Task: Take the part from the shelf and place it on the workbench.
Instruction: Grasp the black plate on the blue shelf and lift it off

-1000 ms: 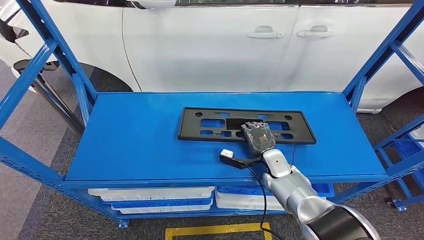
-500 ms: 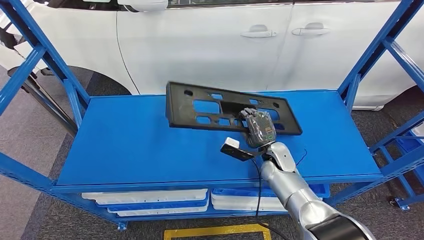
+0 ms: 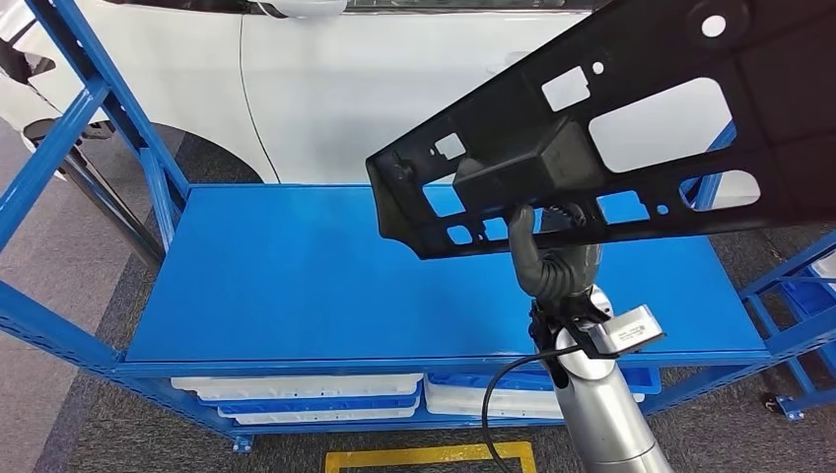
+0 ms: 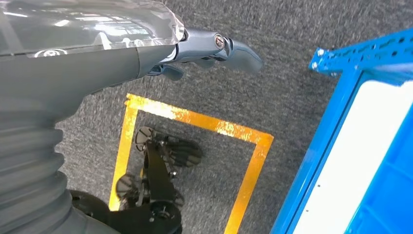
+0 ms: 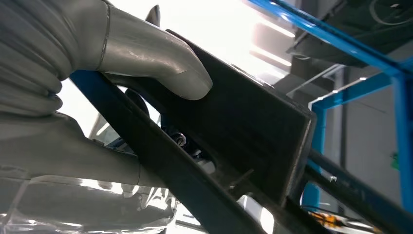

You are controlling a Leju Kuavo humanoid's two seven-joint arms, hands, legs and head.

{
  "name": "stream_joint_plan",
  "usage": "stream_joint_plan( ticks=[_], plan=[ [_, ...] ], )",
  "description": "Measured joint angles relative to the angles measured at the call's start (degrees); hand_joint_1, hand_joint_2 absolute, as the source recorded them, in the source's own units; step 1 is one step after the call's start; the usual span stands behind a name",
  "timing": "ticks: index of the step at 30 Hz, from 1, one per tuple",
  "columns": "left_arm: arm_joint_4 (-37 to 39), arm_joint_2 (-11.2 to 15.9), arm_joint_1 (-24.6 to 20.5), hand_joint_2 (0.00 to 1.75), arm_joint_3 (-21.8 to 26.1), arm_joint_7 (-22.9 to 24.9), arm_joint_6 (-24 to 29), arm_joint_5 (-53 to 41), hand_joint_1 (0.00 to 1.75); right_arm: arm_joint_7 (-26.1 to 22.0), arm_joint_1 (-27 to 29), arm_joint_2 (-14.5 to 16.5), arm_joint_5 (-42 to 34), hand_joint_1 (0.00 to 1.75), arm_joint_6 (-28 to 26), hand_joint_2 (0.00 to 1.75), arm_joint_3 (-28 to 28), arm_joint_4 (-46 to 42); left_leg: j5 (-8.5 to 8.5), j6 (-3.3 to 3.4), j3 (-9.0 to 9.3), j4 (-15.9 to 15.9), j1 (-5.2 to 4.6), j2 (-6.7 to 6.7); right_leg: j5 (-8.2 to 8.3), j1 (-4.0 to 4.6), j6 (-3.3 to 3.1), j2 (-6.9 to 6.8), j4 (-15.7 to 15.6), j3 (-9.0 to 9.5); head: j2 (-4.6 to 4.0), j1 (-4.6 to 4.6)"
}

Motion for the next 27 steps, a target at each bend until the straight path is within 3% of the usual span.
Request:
stream_joint_plan(
  ticks=[2, 3, 6, 8, 9, 11, 12, 13, 14, 15, 17, 18, 19, 22, 24, 27],
  plan=[
    [0.0, 0.0, -0.1, 1.75, 0.0, 0.0, 0.0, 0.0, 0.00, 0.0, 0.2, -0.1, 0.0, 1.75, 0.0, 1.75, -0.1, -1.5, -0.12, -0.31, 0.14, 0.0, -0.10, -0.04, 3.36, 0.18, -0.54, 0.01, -8.4, 4.11, 0.00, 0.00],
    [0.0, 0.0, -0.2, 1.75, 0.0, 0.0, -0.1, 0.0, 0.00, 0.0, 0.2, -0.1, 0.0, 1.75, 0.0, 1.75, -0.1, -2.1, -0.17, -0.56, 0.14, 0.1, -0.17, -0.05, 4.13, 0.32, -0.84, 0.02, -11.0, 5.33, 0.00, 0.00],
    [0.0, 0.0, -0.3, 1.75, 0.0, 0.0, -0.1, 0.0, 0.00, 0.0, 0.4, -0.2, -0.8, 1.75, 0.8, 1.75, -0.2, -3.4, -0.24, -1.54, 0.18, -0.1, -0.31, -0.05, 4.37, 0.48, -1.73, 0.07, -12.2, 5.75, 0.00, 0.00],
    [0.0, 0.1, -0.3, 1.75, 0.1, 0.0, 0.0, 0.0, 0.00, 0.0, 0.5, -0.2, -3.8, 1.75, 3.9, 1.75, -0.2, -5.4, -1.46, -2.05, -0.35, 1.4, -0.35, 0.00, 4.61, 0.17, -2.48, -0.02, -12.7, 5.98, 0.00, 0.00],
    [0.0, 0.1, -0.3, 1.75, 0.1, 0.0, 0.1, 0.1, 0.00, 0.0, 0.5, -0.2, -6.1, 1.75, 6.7, 1.75, -0.2, -6.9, -2.98, -2.23, -1.35, 3.8, -0.35, 0.02, 4.69, 0.02, -2.78, -0.10, -12.9, 6.11, 0.00, 0.00],
    [0.0, 0.1, -0.2, 1.75, 0.2, 0.0, 0.2, 0.5, 0.00, 0.0, 0.7, 0.1, -10.5, 1.75, 13.5, 1.75, -0.2, -10.3, -6.84, -2.51, -4.75, 11.5, -0.25, 0.06, 4.61, 0.14, -3.13, -0.20, -12.9, 6.16, 0.00, 0.00],
    [0.0, 0.1, -0.1, 1.75, 0.3, -0.1, 0.2, 0.8, 0.00, 0.0, 1.1, 0.4, -12.4, 1.75, 16.9, 1.75, -0.1, -11.7, -8.07, -2.63, -6.39, 14.9, -0.23, 0.07, 4.53, 0.25, -3.22, -0.20, -12.9, 6.19, 0.00, 0.00],
    [0.0, 0.1, 0.1, 1.75, 0.5, -0.3, 0.2, 1.1, 0.00, 0.0, 1.6, 0.8, -13.9, 1.75, 19.9, 1.75, 0.2, -12.9, -8.26, -2.67, -7.30, 16.8, -0.23, 0.07, 4.43, 0.33, -3.29, -0.18, -12.8, 6.24, 0.00, 0.00],
    [0.0, 0.1, 0.2, 1.75, 0.7, -0.4, 0.2, 1.4, 0.00, 0.0, 2.1, 1.2, -15.0, 1.75, 22.3, 1.75, 0.6, -14.0, -7.23, -2.61, -7.07, 16.2, -0.24, 0.07, 4.28, 0.40, -3.32, -0.14, -12.7, 6.36, 0.00, 0.00],
    [0.0, 0.1, 0.4, 1.75, 0.9, -0.6, 0.2, 1.5, 0.00, 0.0, 2.7, 1.5, -15.5, 1.75, 24.0, 1.75, 1.2, -14.7, -5.42, -2.49, -5.93, 13.7, -0.25, 0.07, 4.11, 0.44, -3.31, -0.08, -12.6, 6.52, 0.00, 0.00],
    [0.0, 0.1, 0.5, 1.75, 1.2, -0.9, 0.1, 1.6, 0.00, 0.0, 3.6, 1.9, -14.6, 1.75, 25.4, 1.75, 3.0, -15.7, -1.56, -2.01, -2.03, 5.4, -0.38, 0.07, 3.75, 0.63, -3.08, 0.00, -12.2, 6.82, 0.00, 0.00],
    [0.0, 0.1, 0.5, 1.75, 1.2, -0.9, 0.1, 1.4, 0.00, 0.0, 4.0, 2.1, -13.8, 1.75, 25.5, 1.75, 4.0, -16.0, -0.60, -1.77, -0.75, 2.6, -0.48, 0.06, 3.67, 0.73, -2.89, 0.03, -12.0, 6.80, 0.00, 0.00],
    [0.0, 0.1, 0.5, 1.75, 1.2, -0.7, 0.2, 1.3, 0.00, 0.0, 4.4, 2.2, -13.1, 1.75, 25.7, 1.75, 5.1, -16.1, -0.15, -1.53, 0.00, 0.8, -0.59, 0.02, 3.65, 0.81, -2.67, 0.04, -11.8, 6.69, 0.00, 0.00],
    [0.0, 0.1, 0.6, 1.75, 1.2, 0.8, 0.8, 0.7, 0.00, 0.0, 5.6, 2.4, -13.0, 1.75, 26.8, 1.75, 8.3, -16.8, 0.20, -0.81, -0.20, 0.3, -0.48, -0.06, 3.53, 0.86, -1.96, 0.08, -11.5, 6.27, 0.00, 0.00],
    [0.0, 0.0, 0.6, 1.75, 1.2, 1.6, 1.2, 0.6, 0.00, 0.0, 6.1, 2.5, -14.0, 1.75, 28.2, 1.75, 9.5, -17.5, 0.77, -0.14, -0.47, -0.1, -0.15, 0.08, 1.03, 0.79, -1.36, 0.11, -9.0, 5.28, 0.00, 0.00],
    [0.0, 0.0, 0.6, 1.75, 1.2, 2.9, 1.5, 0.5, 0.00, 0.0, 7.0, 3.0, -15.6, 1.75, 30.4, 1.75, 9.9, -18.5, 1.57, 0.22, -1.46, -0.2, -0.10, 0.22, -5.58, 0.19, -0.56, 0.11, 1.7, 1.43, 0.00, 0.00]
  ],
)
